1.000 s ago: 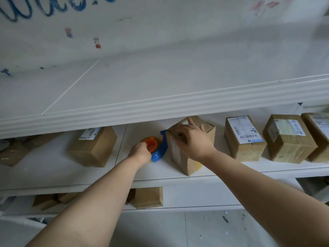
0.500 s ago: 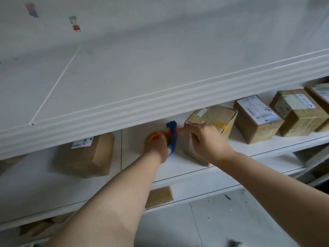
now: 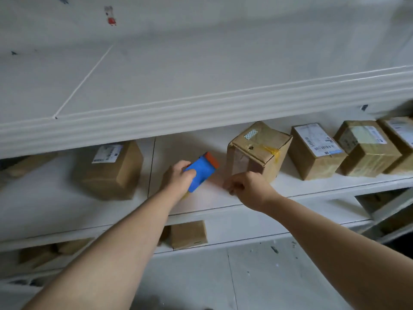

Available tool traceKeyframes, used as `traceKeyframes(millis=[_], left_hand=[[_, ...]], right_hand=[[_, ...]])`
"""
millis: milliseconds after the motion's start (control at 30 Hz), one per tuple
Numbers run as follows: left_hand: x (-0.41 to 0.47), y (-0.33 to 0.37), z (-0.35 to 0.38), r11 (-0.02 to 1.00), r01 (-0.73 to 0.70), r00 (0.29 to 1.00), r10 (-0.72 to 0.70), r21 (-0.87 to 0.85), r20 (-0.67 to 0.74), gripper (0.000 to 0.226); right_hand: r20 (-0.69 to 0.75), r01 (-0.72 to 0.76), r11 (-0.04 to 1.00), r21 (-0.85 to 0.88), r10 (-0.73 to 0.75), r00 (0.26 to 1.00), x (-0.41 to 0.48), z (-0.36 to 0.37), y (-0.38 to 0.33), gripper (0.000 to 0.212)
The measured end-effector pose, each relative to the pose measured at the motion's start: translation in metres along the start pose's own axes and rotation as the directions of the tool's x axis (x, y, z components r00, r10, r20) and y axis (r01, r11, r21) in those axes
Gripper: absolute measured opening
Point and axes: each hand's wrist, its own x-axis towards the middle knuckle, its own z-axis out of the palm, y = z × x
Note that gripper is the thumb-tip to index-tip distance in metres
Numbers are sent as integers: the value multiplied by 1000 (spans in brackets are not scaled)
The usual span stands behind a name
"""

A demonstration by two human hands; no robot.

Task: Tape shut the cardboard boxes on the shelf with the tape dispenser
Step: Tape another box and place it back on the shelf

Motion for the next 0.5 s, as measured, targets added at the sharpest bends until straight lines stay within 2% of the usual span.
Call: traceKeyframes(millis=[100,233,367,433,500], left_hand=[[-38,-1,-28,994,-11,1000,13,-110,18,39],[-106,-6,-48,999,-43,993,46,-33,107,62],[-168,-7,-54,997,-74,986,76,-18,147,80],[-189,-2,-54,994,-86,985,94,-62,146,72],[-203,5,-51,993,-74,984,88,-94,156,64]], right_hand=[[110,-118,985,126,105,988,-8,3,8,33],[193,-262,915,306,210,958,-36,6,12,26],[302,-457,674,580,343,890,-63,-6,3,22],[404,-550,540,637,374,835,-75,-16,4,26],[504,-604,474,640,335,796,-86,-24,9,34]])
